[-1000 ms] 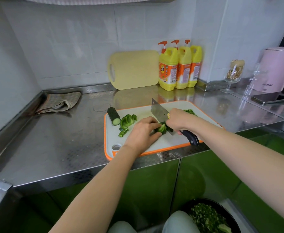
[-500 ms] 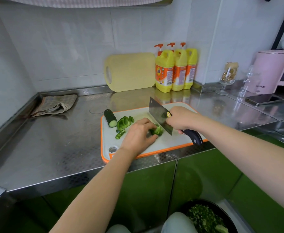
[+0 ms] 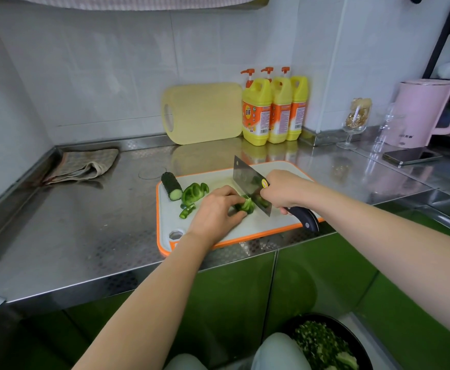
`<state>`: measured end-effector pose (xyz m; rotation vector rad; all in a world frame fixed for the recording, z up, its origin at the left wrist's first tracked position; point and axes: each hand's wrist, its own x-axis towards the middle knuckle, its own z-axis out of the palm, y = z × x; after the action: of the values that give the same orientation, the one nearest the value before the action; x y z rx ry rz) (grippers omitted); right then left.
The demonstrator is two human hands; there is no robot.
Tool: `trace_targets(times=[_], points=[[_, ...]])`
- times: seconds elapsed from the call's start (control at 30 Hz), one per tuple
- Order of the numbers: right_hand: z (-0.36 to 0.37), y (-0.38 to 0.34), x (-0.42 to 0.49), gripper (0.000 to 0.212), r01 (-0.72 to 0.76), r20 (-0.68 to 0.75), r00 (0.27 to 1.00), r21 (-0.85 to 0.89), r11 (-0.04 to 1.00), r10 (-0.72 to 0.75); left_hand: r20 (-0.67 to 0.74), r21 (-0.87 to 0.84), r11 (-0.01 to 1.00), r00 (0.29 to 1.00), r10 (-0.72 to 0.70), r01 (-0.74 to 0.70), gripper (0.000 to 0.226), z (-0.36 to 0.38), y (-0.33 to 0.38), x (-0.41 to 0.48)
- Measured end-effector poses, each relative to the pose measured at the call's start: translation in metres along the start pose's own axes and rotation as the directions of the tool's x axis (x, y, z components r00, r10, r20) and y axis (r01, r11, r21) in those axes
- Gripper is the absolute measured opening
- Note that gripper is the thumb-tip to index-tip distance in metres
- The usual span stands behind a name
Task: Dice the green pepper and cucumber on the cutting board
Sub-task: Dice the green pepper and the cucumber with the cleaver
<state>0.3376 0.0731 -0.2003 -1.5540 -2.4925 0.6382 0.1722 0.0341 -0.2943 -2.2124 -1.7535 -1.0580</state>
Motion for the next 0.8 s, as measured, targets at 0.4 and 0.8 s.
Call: trace_targets(times=[0.4, 0.8], points=[[-0.013, -0.015, 0.003, 0.025, -0.105, 0.143, 0.982, -0.115, 0.988, 0.121, 0.002, 0.022, 1.0, 1.0, 0.014, -0.014, 0.025, 0.001, 0.0, 0.0], [0.023, -0.003, 0.025, 0.024, -0.081, -0.07, 0.994, 0.045, 0.996, 0.084, -0.001, 0.041, 0.999, 1.0, -0.027, 0.027, 0.021, -0.001, 0.001, 0.0]])
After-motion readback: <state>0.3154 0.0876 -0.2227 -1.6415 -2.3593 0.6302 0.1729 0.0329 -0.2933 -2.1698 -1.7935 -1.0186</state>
